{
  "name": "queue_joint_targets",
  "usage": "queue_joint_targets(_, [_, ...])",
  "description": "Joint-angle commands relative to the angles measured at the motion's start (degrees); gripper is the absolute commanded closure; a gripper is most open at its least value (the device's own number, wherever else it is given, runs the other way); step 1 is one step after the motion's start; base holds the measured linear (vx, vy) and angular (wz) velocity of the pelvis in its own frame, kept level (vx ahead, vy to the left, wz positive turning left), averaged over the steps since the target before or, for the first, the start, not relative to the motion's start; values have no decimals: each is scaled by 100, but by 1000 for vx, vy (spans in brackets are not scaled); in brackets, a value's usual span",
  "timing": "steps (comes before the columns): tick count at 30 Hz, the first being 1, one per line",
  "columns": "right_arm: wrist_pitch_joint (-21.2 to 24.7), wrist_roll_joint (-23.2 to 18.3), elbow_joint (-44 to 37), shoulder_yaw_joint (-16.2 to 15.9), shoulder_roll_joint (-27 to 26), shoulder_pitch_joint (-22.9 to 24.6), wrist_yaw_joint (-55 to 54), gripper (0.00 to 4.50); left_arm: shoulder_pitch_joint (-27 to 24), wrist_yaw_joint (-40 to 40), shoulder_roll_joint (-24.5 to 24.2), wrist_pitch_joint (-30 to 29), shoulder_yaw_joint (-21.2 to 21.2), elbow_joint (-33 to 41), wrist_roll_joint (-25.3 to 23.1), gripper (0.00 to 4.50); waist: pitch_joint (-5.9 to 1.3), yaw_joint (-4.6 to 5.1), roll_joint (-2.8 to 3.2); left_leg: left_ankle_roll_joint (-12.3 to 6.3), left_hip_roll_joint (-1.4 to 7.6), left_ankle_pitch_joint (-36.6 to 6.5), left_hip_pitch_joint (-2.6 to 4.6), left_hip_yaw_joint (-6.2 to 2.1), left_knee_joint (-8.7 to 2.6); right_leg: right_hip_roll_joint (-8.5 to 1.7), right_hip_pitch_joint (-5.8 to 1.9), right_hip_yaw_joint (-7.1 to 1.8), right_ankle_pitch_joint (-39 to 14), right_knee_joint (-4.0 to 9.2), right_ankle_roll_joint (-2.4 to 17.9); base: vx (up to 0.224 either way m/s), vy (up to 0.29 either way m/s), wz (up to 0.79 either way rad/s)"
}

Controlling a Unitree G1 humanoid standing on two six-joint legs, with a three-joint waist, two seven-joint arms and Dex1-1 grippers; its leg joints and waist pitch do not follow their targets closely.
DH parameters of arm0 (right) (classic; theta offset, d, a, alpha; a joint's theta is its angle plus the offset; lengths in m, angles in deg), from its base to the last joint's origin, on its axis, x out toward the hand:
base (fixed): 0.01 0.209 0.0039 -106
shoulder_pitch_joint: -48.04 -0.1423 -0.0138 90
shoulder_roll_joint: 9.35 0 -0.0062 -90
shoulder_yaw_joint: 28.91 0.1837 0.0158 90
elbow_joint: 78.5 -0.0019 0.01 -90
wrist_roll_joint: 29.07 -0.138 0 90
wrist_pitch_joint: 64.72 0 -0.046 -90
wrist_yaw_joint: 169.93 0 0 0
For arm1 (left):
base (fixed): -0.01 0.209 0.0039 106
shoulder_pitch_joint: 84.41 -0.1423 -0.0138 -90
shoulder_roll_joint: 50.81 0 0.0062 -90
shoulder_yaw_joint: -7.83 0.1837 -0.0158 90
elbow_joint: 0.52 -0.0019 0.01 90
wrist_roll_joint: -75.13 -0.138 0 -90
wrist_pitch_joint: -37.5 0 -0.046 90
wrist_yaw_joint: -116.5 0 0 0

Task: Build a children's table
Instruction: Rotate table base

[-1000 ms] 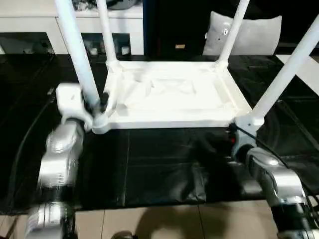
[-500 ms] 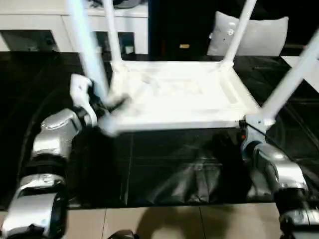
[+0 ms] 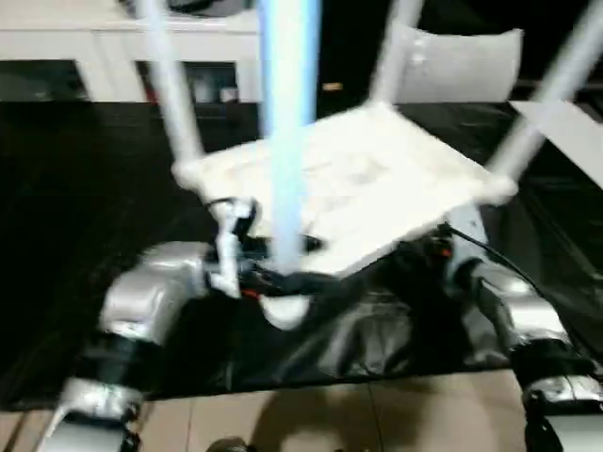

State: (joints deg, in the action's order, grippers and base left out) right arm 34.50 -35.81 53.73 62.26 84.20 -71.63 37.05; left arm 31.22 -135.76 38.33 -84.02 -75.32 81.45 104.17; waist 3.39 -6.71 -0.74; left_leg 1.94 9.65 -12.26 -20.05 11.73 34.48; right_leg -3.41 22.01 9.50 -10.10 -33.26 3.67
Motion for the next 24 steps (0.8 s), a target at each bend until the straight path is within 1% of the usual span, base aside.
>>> queue_joint_targets(1, [-198,17,19,-180,-144,-203,221,0,-74,141,216,-275,223,473,254,6,-399,-41,-86,-302,512,-292,-8,-251,-367,-817,-358,-550,-1694,395,545,0,0,0])
queue_joint_targets(2, [-201,19,19,-186,-149,-204,230,0,-79,153,230,-280,230,483,253,6,-400,-17,-94,-327,506,-284,-7,-241,-366,-796,-354,-548,-1660,389,563,0,0,0])
queue_joint_targets(3, [-239,33,26,-244,-194,-221,328,0,-135,276,348,-342,298,599,248,6,-399,2,-94,-400,494,-249,-5,-241,-359,-777,-356,-547,-1613,397,557,0,0,0])
queue_joint_targets(4, [-254,20,10,-282,-223,-217,426,0,-158,338,403,-358,341,640,230,6,-392,7,-94,-416,495,-260,-2,-243,-362,-773,-353,-543,-1644,409,541,0,0,0])
queue_joint_targets(5, [-275,8,-10,-322,-251,-209,519,0,-183,393,453,-397,383,694,219,6,-391,20,-92,-414,504,-304,6,-249,-368,-771,-355,-541,-1696,415,530,0,0,0])
queue_joint_targets(6, [-293,15,-38,-383,-297,-198,590,0,-202,434,498,-431,423,737,215,6,-392,31,-95,-420,494,-324,9,-243,-363,-759,-349,-539,-1695,417,524,0,0,0])
queue_joint_targets(9, [-369,74,-69,-478,-409,-185,738,0,-230,624,663,-537,506,855,281,6,-379,65,-99,-401,494,-391,11,-251,-366,-767,-352,-539,-1772,435,512,0,0,0])
queue_joint_targets(13, [-476,118,-18,-542,-529,-206,866,0,-213,800,813,-711,532,993,348,6,-386,101,-109,-388,506,-359,9,-258,-363,-764,-359,-545,-1629,402,577,0,0,0])
queue_joint_targets(14, [-493,121,-34,-571,-559,-201,902,0,-198,826,846,-730,536,993,352,6,-382,103,-98,-401,509,-350,8,-261,-366,-761,-359,-545,-1576,401,604,0,0,0])
queue_joint_targets(16, [-524,120,-81,-638,-614,-186,1031,0,-155,882,914,-750,548,968,335,6,-381,103,-100,-418,504,-359,15,-256,-362,-761,-356,-550,-1539,400,634,0,0,0])
queue_joint_targets(18, [-572,137,-110,-691,-693,-183,1138,0,-127,966,973,-774,566,978,342,6,-385,101,-83,-423,510,-334,11,-261,-361,-763,-361,-552,-1460,390,659,0,0,0])
queue_joint_targets(19, [-603,138,-127,-719,-742,-186,1182,0,-116,991,996,-775,576,975,339,6,-386,101,-85,-424,513,-333,13,-262,-362,-761,-361,-551,-1451,390,663,0,0,0])
queue_joint_targets(22, [-623,139,-192,-788,-849,-172,1258,0,-108,1030,1034,-782,594,976,327,6,-383,102,-81,-421,507,-373,14,-263,-361,-766,-366,-553,-1486,397,667,0,0,0])
queue_joint_targets(24, [-644,166,-206,-816,-918,-166,1286,0,-104,1057,1038,-793,608,984,322,6,-378,102,-76,-401,514,-411,29,-264,-366,-767,-358,-552,-1567,409,647,0,0,0])
